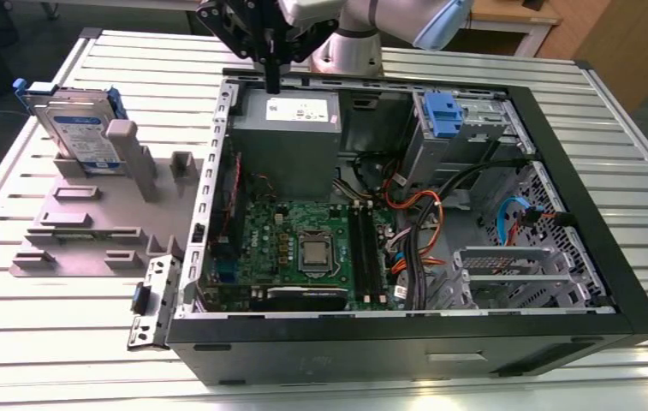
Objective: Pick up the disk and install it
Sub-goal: 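Reach for the disk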
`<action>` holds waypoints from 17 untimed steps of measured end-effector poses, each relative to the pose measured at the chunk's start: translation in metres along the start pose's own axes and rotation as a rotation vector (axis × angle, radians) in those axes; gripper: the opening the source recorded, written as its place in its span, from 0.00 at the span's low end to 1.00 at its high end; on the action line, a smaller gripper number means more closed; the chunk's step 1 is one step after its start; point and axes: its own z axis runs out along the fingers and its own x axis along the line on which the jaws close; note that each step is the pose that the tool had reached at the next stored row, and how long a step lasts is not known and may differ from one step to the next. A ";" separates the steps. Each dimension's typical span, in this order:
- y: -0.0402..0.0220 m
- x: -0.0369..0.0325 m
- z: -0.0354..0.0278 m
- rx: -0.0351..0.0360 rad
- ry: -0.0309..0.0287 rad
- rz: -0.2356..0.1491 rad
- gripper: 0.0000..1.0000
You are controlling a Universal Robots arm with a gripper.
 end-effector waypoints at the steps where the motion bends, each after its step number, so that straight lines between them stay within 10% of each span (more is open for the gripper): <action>1: 0.0000 0.0003 0.0001 -0.0001 0.0000 0.000 0.11; 17: -0.0004 0.0048 0.0006 0.0001 0.0006 0.000 0.11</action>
